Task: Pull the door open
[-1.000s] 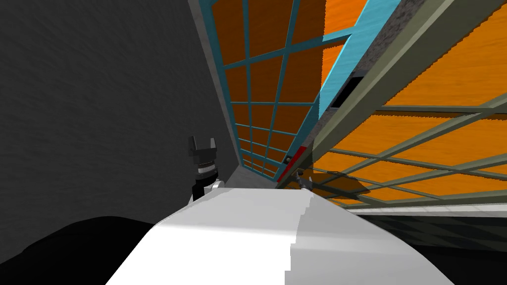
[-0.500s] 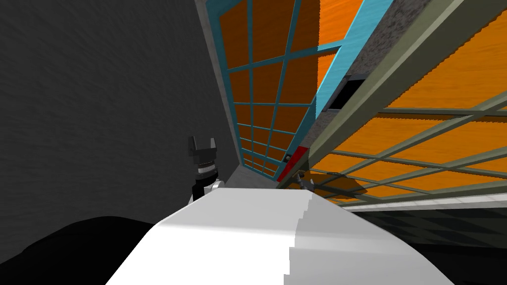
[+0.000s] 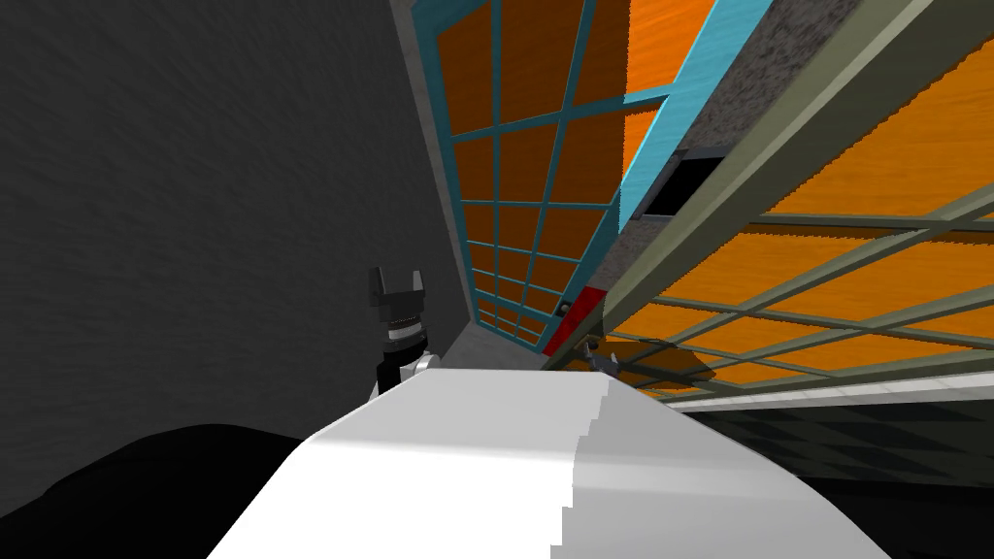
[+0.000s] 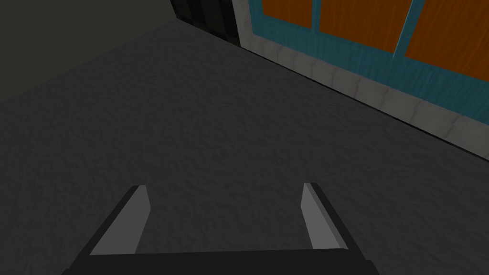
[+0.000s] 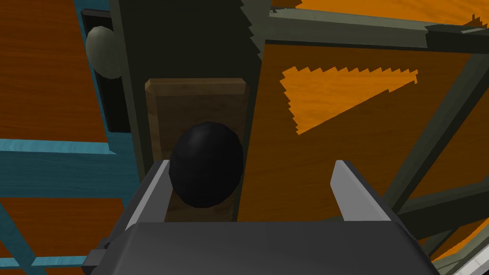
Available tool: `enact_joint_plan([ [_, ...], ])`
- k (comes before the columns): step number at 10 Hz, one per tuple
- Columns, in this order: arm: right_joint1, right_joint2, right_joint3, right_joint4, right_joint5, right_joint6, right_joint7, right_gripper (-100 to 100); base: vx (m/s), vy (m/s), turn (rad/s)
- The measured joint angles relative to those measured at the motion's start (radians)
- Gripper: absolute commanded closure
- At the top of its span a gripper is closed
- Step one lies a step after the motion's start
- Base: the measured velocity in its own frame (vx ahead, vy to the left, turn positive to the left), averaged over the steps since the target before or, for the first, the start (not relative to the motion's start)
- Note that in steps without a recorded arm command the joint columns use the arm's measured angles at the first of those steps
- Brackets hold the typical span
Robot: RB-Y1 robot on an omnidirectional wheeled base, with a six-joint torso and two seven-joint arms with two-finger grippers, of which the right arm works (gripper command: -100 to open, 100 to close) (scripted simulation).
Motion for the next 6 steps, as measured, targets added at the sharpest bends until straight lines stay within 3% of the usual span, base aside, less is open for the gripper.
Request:
enact_joint_plan([
  [3,0.016,0.004,-0.007,0.002,-0.001,0.002,0.007,100,-0.080,0.000,0.006],
  [4,0.000,0.006,-0.005,0.036,0.002,-0.007,0.000,100,-0.035,0.020,-0.008],
  [5,0.008,0.005,-0.007,0.030,0.001,-0.005,-0.001,100,-0.015,0.019,0.003],
  [6,0.030,0.000,-0.011,-0.006,-0.003,0.014,0.007,100,0.000,0.003,-0.015],
])
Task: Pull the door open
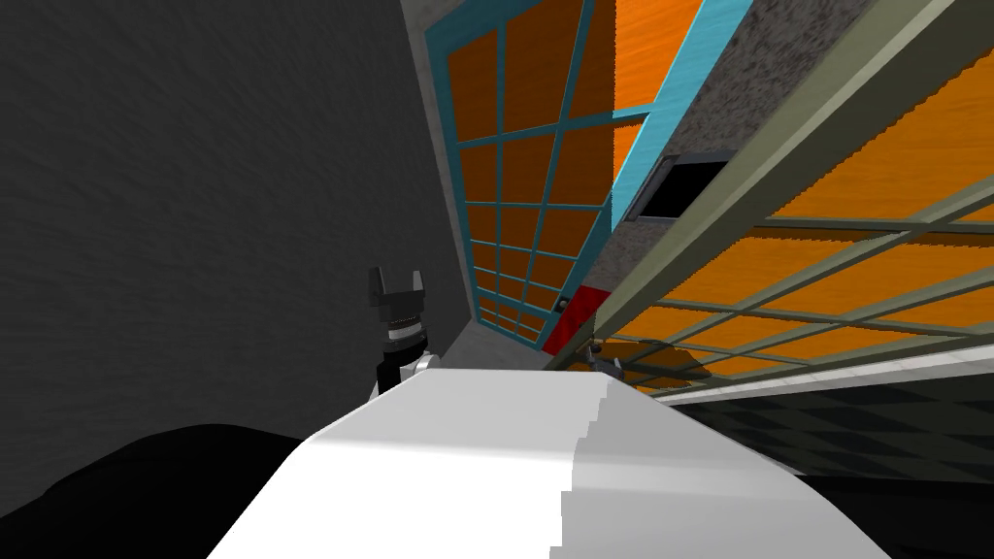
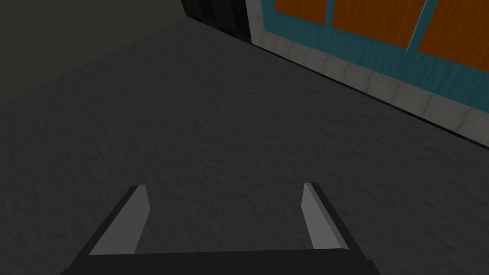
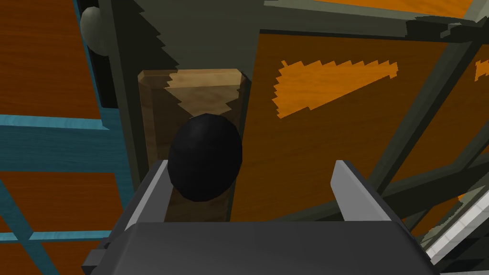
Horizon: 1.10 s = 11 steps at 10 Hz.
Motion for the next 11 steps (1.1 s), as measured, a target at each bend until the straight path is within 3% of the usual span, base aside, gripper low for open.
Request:
enact_joint_plan([
  [1,0.001,0.002,0.000,-0.001,0.000,0.002,0.003,100,0.012,-0.011,0.000],
  [2,0.025,0.006,-0.007,-0.047,-0.005,0.020,0.023,100,0.007,-0.007,-0.016],
  [3,0.015,0.007,-0.005,-0.042,-0.004,0.020,0.023,100,0.003,0.003,0.016],
  [4,0.004,0.003,0.001,-0.019,0.001,0.000,0.005,100,0.007,0.001,0.017],
  [5,0.011,0.003,0.000,-0.025,0.000,0.000,0.005,100,0.008,-0.008,-0.016],
  [6,0.000,0.006,0.001,-0.005,0.002,-0.005,0.004,100,-0.115,-0.014,0.215],
  [11,-0.001,-0.042,0.089,-0.034,0.048,-0.057,-0.070,100,-0.202,-0.058,0.195],
])
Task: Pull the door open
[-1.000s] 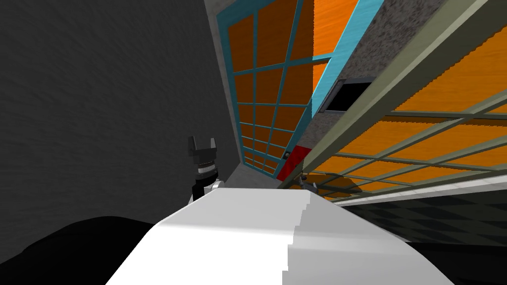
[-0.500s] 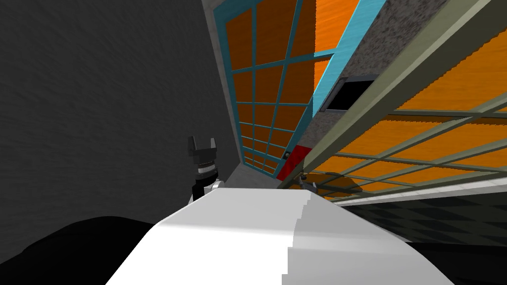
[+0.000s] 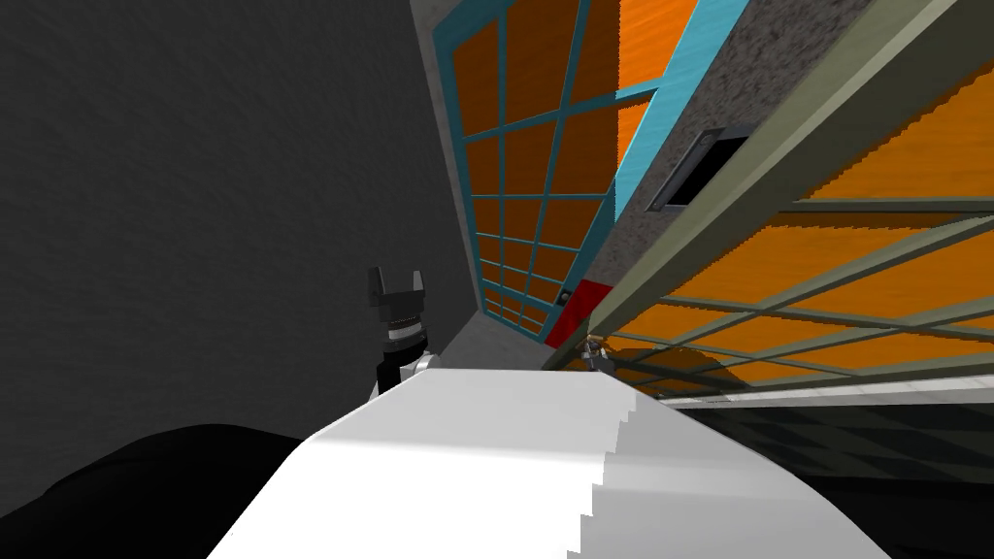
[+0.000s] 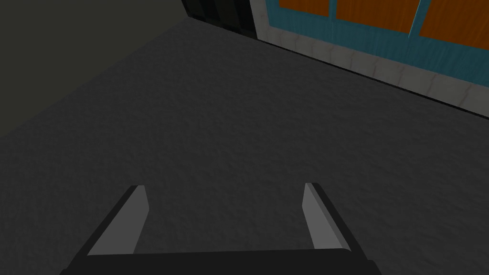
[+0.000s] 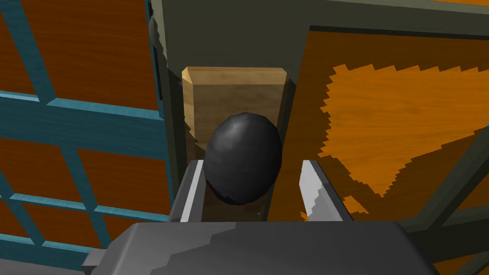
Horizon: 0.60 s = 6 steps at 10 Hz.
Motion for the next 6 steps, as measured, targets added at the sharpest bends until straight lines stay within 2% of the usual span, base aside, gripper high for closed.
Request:
enact_joint_plan([
  [3,0.019,-0.042,0.061,-0.009,0.031,-0.035,-0.059,100,-0.200,-0.063,0.203],
  [6,0.041,-0.084,0.113,-0.044,0.057,-0.061,-0.105,100,-0.200,-0.079,0.182],
])
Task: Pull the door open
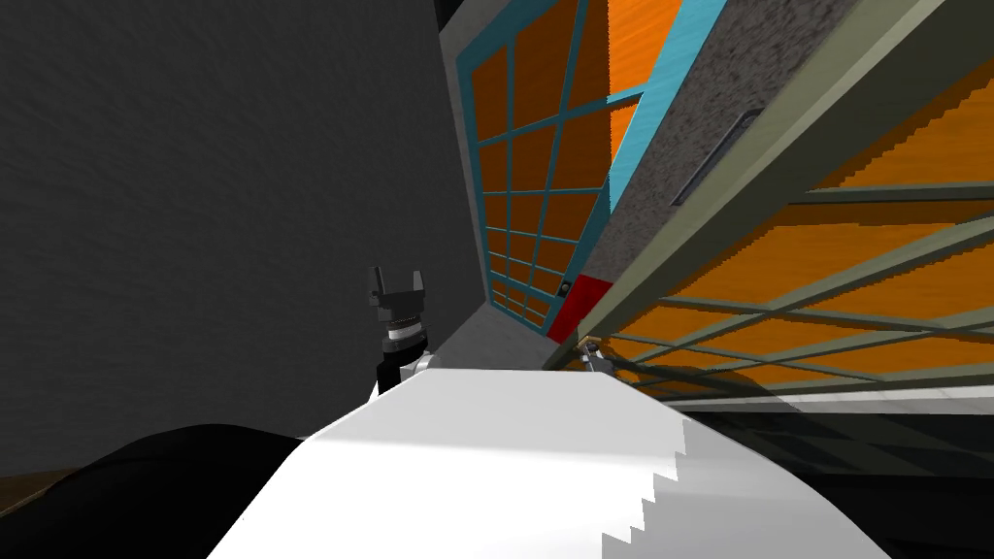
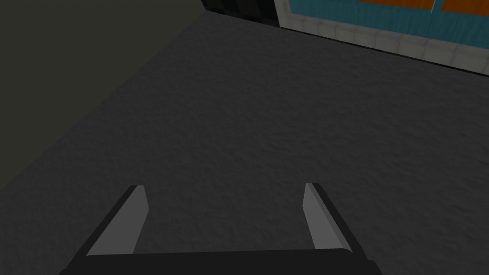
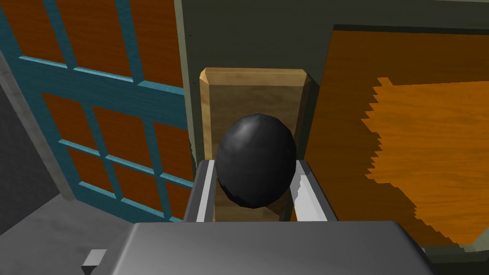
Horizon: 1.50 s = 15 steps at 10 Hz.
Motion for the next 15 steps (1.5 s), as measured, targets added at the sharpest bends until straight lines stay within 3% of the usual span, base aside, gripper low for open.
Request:
enact_joint_plan([
  [3,-0.002,-0.032,0.045,0.003,0.024,-0.033,-0.048,100,-0.156,-0.029,0.100],
  [4,-0.001,-0.030,0.050,0.007,0.026,-0.033,-0.052,100,-0.150,-0.020,0.162],
  [8,0.007,-0.063,0.075,0.023,0.042,-0.070,-0.090,100,-0.238,-0.022,0.128],
  [13,0.014,-0.090,0.113,0.055,0.066,-0.121,-0.136,100,-0.181,-0.027,0.088],
  [15,0.016,-0.093,0.120,0.068,0.070,-0.125,-0.143,100,-0.194,-0.028,0.151],
])
